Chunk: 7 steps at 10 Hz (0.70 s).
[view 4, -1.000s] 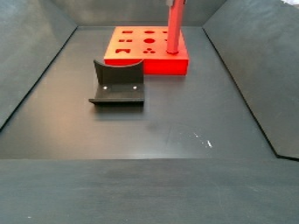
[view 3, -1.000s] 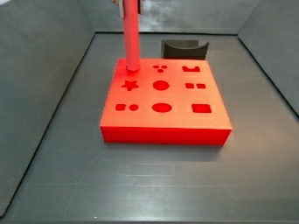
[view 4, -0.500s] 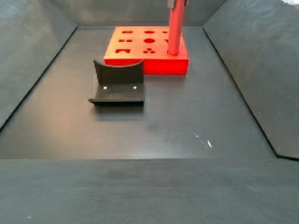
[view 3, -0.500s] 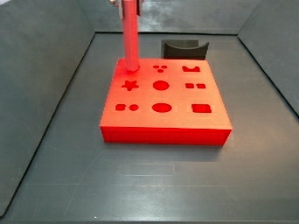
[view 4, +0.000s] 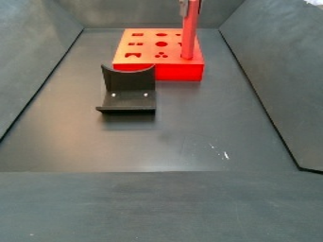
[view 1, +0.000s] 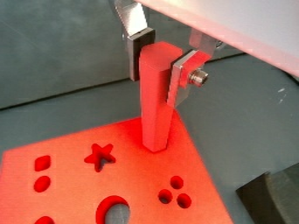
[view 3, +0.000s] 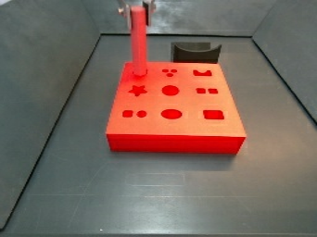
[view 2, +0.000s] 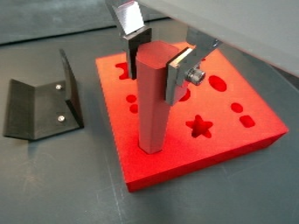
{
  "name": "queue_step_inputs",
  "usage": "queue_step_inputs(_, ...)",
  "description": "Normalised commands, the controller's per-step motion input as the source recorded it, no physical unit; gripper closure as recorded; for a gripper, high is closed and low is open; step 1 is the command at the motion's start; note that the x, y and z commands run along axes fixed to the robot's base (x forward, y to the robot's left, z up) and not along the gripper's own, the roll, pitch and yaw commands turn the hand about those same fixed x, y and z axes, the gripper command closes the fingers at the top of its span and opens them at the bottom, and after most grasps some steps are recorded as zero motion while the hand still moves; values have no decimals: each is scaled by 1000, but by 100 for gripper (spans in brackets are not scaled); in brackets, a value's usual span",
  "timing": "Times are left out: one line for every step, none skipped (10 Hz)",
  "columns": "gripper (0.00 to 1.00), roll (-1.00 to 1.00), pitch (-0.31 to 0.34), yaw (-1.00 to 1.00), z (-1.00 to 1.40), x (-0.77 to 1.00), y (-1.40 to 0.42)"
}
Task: Insert the hexagon object.
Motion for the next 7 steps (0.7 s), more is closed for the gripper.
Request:
queue_step_inputs(100,279,0,0,-489,0,0)
queue_step_inputs(100,256,0,0,-440,49,0)
queue_step_inputs(100,193,0,-20,-403,60,0)
queue_step_inputs(100,70,-24,-23,-277,0,0)
queue_step_inputs(100,23,0,0,-120,0,0)
queue_step_inputs(100,41,0,0,-66,0,0)
queue_step_inputs(100,0,0,0,0,0,0)
